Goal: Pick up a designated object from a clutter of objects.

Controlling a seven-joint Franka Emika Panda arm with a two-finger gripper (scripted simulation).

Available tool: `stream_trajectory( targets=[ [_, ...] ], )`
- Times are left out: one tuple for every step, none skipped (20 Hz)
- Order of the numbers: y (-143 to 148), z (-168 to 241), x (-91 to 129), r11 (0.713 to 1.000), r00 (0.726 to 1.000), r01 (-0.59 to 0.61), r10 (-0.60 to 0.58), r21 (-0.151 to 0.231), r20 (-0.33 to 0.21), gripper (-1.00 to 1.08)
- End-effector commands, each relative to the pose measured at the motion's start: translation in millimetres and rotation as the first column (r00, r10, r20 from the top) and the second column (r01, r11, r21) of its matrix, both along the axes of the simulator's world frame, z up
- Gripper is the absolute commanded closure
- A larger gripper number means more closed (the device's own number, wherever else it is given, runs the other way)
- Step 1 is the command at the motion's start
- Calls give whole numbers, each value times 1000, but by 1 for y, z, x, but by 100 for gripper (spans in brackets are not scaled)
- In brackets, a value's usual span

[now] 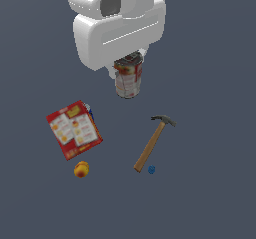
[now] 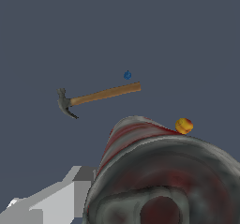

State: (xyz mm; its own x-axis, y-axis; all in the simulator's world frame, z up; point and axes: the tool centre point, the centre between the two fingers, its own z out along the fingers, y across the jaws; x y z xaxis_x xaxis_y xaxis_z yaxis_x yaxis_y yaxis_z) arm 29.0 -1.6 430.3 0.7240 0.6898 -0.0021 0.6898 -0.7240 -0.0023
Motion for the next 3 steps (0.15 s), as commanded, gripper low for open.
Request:
stream_trajectory(
  targets=[
    [1, 1, 1, 1000, 1000, -1, 1, 0, 3, 108],
    [2, 0, 1, 1000, 1000, -1, 1, 0, 3, 108],
    [2, 0, 1, 1000, 1000, -1, 1, 0, 3, 108]
  ],
)
